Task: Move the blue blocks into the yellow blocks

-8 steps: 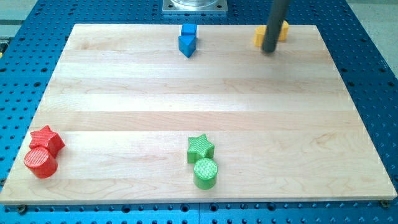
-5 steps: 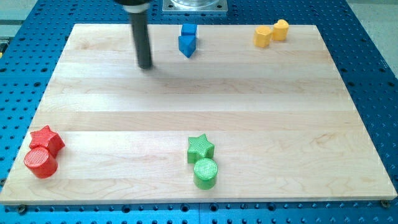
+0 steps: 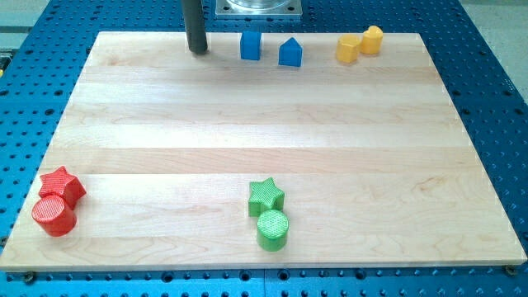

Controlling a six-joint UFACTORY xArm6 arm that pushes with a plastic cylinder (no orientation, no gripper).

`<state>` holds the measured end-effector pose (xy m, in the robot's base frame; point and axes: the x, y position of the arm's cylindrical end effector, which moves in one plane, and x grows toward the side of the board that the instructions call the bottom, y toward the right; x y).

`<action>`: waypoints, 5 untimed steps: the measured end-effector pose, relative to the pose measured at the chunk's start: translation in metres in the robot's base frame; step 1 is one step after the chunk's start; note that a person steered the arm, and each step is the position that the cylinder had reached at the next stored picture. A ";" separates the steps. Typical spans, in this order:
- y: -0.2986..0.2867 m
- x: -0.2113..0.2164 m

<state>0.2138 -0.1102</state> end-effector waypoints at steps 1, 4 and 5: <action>0.073 -0.002; 0.069 0.021; 0.069 0.046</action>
<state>0.2594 -0.0414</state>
